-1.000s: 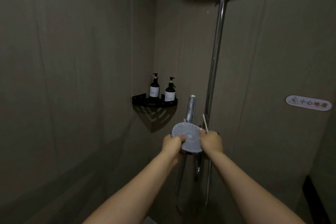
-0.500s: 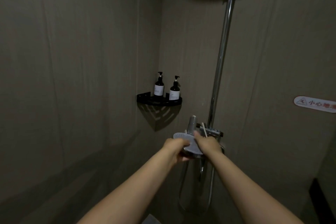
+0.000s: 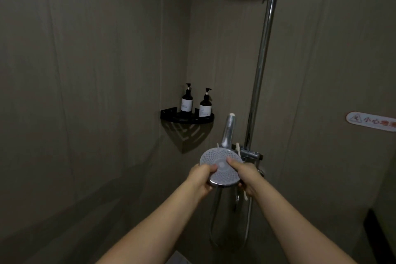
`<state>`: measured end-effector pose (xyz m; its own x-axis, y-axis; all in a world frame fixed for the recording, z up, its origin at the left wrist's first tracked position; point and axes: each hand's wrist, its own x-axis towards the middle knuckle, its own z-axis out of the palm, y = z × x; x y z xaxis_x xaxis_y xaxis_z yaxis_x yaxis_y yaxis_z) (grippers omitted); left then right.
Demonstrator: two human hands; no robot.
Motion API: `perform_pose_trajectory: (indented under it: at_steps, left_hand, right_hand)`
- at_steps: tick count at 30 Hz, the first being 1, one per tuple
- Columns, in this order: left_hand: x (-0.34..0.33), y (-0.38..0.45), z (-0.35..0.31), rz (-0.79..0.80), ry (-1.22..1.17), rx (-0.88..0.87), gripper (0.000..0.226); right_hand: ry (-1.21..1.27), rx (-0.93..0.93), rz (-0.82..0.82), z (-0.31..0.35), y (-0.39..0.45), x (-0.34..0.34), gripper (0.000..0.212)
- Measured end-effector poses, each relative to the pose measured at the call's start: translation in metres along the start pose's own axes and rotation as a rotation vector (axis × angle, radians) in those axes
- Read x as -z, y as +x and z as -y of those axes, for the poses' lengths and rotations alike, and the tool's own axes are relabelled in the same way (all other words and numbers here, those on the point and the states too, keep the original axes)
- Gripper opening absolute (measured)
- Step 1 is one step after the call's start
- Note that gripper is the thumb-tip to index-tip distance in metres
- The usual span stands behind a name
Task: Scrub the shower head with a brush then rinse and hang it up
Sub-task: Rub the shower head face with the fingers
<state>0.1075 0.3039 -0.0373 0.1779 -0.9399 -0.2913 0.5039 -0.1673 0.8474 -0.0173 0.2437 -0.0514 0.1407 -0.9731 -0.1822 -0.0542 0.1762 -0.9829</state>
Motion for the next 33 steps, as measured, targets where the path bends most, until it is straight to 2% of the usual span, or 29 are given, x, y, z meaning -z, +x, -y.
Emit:
perform_pose_trajectory:
  at_steps: [2,5,7,10,14,18,20,23,24,26,28,30,33]
  left_hand:
    - [0.001,-0.003,0.004,-0.001,-0.055,0.022,0.042]
    - [-0.003,-0.001,0.015,-0.088,-0.140,-0.008,0.042]
    - [-0.013,0.000,0.020,-0.140,-0.168,-0.039,0.041]
    - [-0.024,0.002,0.015,-0.169,-0.152,-0.047,0.045]
    - [-0.020,0.001,0.003,-0.100,-0.090,-0.060,0.043]
    - [-0.019,-0.002,-0.003,-0.011,-0.091,-0.051,0.037]
    - [-0.020,0.000,-0.002,-0.067,-0.039,-0.120,0.036]
    - [-0.020,0.005,-0.002,-0.191,0.049,-0.258,0.034]
    - [-0.019,0.006,-0.004,-0.202,0.073,-0.288,0.033]
    - [-0.018,0.012,-0.006,-0.206,0.159,-0.337,0.032]
    - [-0.017,0.017,-0.008,-0.200,0.299,-0.384,0.030]
    - [-0.017,0.022,-0.009,-0.192,0.467,-0.457,0.025]
    - [-0.023,0.029,-0.006,-0.103,0.672,-0.541,0.026]
  right_hand:
    - [0.029,0.039,-0.056,0.003,0.000,-0.004,0.034]
    - [0.029,0.056,-0.179,0.000,0.000,-0.013,0.031]
    - [0.074,0.019,-0.229,-0.001,-0.001,-0.021,0.027]
    - [0.148,-0.069,-0.222,0.001,-0.004,-0.025,0.021]
    - [0.072,-0.042,-0.218,0.002,-0.002,-0.013,0.021]
    - [0.084,0.036,-0.286,0.003,0.002,-0.012,0.024]
    - [0.080,0.026,-0.289,0.001,0.001,-0.014,0.027]
    - [-0.017,0.015,-0.193,-0.001,-0.006,-0.013,0.032]
    - [-0.132,0.042,-0.215,-0.002,-0.008,-0.010,0.035]
    - [-0.350,0.185,-0.388,-0.001,-0.008,0.003,0.033]
    - [-0.412,0.351,-0.492,0.003,-0.007,0.016,0.025]
    - [-0.485,0.443,-0.457,0.009,-0.004,0.024,0.022]
    - [-0.534,0.479,-0.316,0.014,0.006,0.028,0.041]
